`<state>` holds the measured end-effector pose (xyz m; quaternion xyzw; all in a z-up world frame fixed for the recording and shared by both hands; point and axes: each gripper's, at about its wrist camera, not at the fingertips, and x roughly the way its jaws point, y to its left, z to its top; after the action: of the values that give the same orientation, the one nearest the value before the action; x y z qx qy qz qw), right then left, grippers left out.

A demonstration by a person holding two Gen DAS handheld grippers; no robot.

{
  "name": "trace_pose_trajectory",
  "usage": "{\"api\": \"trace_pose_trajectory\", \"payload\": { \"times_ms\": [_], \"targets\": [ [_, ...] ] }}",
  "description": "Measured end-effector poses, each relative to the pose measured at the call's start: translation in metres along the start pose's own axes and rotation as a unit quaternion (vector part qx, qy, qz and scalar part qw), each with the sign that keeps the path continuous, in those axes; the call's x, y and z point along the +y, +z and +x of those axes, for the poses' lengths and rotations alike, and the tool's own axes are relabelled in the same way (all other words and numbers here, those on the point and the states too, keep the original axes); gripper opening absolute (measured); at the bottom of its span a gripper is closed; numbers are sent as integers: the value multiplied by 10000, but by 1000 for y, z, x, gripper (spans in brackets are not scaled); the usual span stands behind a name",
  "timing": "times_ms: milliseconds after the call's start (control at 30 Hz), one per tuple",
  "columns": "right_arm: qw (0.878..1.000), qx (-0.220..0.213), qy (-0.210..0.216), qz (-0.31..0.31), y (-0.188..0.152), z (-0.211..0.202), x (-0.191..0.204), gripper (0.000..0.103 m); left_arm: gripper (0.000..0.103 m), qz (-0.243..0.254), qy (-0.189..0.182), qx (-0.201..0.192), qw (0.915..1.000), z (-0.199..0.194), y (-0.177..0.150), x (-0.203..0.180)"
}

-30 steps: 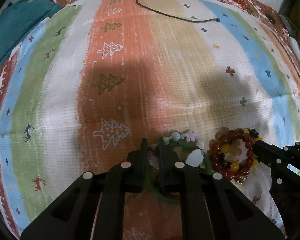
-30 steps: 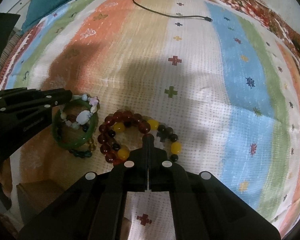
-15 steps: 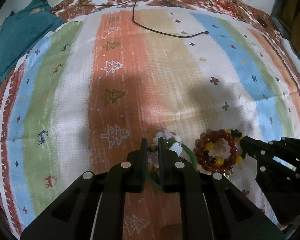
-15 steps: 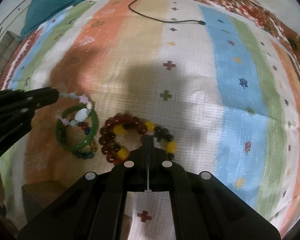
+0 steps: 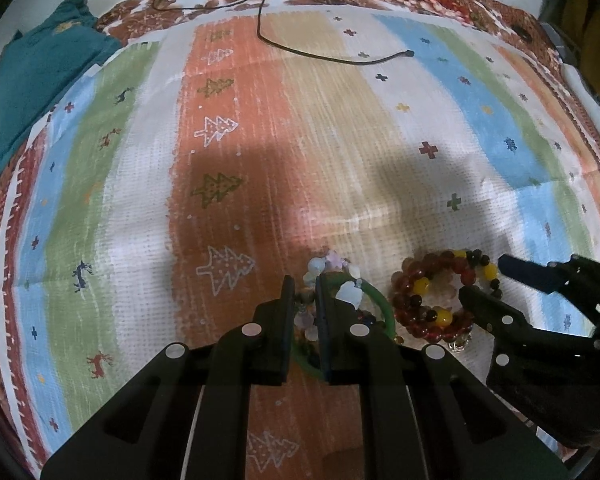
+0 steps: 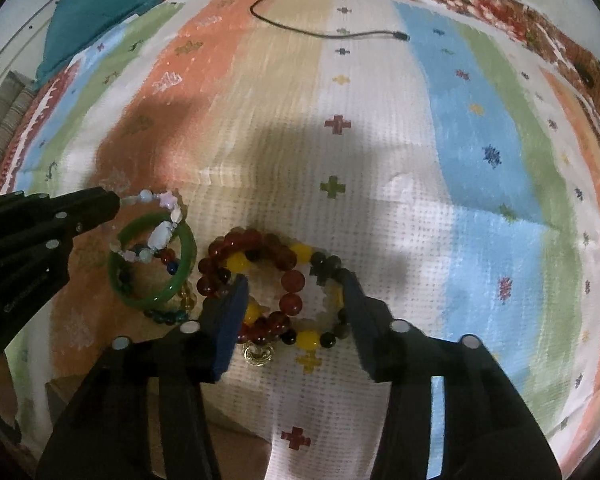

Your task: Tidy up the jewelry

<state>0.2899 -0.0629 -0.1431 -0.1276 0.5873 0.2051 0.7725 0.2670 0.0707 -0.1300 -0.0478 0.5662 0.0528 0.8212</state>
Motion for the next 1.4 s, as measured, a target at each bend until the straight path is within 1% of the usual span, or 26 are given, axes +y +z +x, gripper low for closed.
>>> {"api": "trace_pose_trajectory", "payload": {
  "times_ms": [167,300,367,433,733,967,1033,1133,1400],
  "targets": [
    [9999,107,-8,-51,0,9,3,42,10,32,33,29,10000,3,0,-1],
    [9997,229,-49,-45,-2,20,1,29,10,74,45,54,9999,6,-1,-3],
    [9998,198,-35,-58,-2,22,0,23,10,98,51,68,9999,7,-1,-4],
    [9998,175,-21,-19,-2,20,-1,14,10,112,52,65,9999,7,-1,-5],
    [9999,-106,-10,-130,-3,-5,7,14,10,95,-55,-161,9998,-17,-3,-7],
    [9994,-301,92,-119,-10,-25,6,14,10,33,-151,-299,9994,-38,-9,-6],
    [9991,-362,208,-24,-11,-34,5,14,10,5,-211,-330,9992,-44,-11,-6],
    [9984,-545,103,-112,-14,-47,8,14,10,-3,-281,-421,9987,-54,-14,-9],
    [9945,-1029,163,-126,-25,-82,5,14,10,57,-426,-720,9965,-84,-23,-24]
  ]
}}
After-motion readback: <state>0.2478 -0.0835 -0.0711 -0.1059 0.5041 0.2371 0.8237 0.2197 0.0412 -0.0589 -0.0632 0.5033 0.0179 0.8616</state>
